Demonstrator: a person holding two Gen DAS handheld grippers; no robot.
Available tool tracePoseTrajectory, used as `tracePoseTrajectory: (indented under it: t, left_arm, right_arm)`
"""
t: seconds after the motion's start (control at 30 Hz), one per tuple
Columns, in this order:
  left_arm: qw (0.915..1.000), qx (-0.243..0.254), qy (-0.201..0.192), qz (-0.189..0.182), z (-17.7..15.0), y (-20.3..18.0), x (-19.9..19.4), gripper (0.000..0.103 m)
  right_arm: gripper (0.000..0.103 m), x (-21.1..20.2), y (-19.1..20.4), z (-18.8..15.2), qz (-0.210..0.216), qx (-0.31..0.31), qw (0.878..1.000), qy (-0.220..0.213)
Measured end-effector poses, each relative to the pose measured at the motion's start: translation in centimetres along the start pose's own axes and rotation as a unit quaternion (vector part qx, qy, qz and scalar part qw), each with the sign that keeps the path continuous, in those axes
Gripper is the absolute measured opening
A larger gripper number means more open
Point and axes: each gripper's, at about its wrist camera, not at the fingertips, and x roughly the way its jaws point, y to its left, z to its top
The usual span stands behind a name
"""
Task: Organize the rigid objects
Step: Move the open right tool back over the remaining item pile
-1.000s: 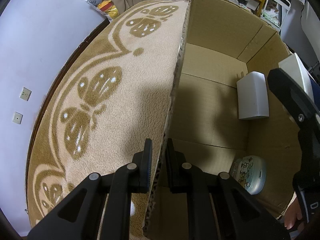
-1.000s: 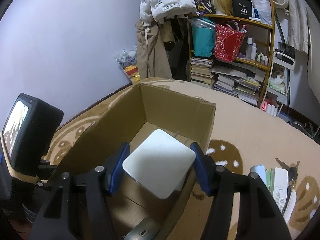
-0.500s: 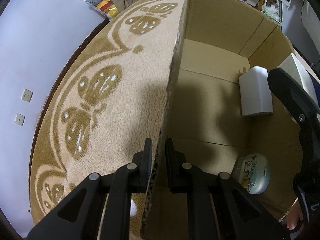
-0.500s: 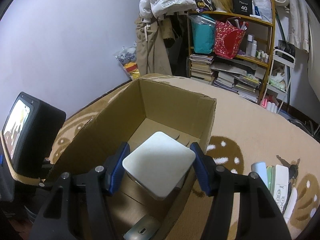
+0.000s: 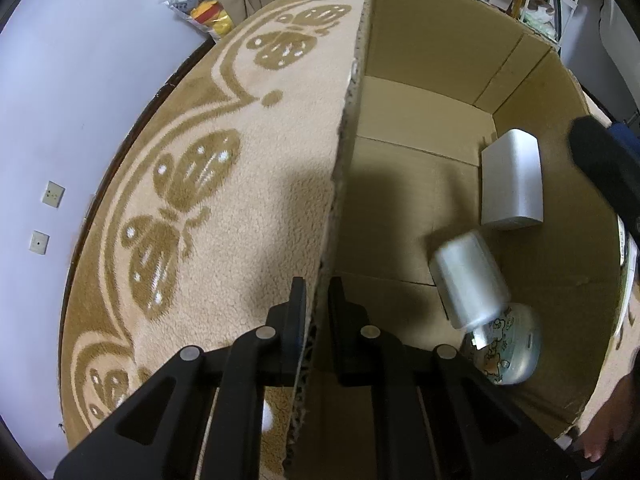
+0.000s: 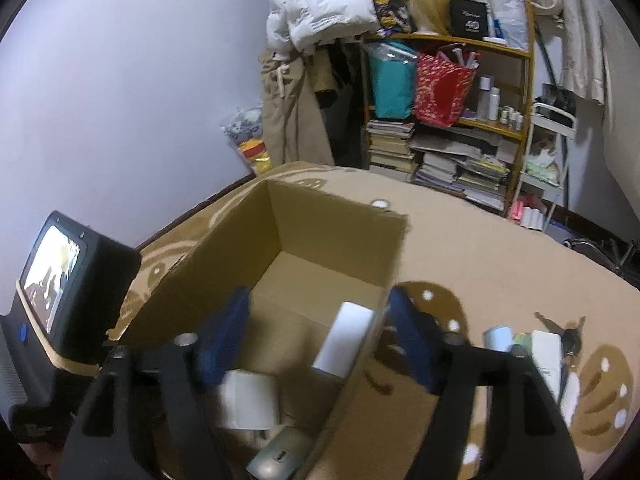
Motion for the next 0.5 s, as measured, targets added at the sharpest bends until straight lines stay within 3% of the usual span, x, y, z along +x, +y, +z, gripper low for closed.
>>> tracePoseTrajectory:
  t: [0.1,0.23,0.5]
  left_arm:
    - [1.0000,-0.001,0.000,0.000,0.0,-0.1,-0.1,0.010]
    - [1.0000,-0.005,0.001,-0.005,-0.1,0.1,0.0,0.010]
    - [1.0000,-0.002,0.000,-0.002,-0.2,-0.1,0.0,0.011]
  right_arm:
    - [0.091,-1.0,-1.2,0.1,-0.020,0.010,1.000,-0.005]
    - [0.103,-1.9,-3.1,-0.2,-0.050,0.027,0.998,-0.008]
    - [0.103,-2.4,-8.7,-2.2,-0.120,0.072,0.990,0.033]
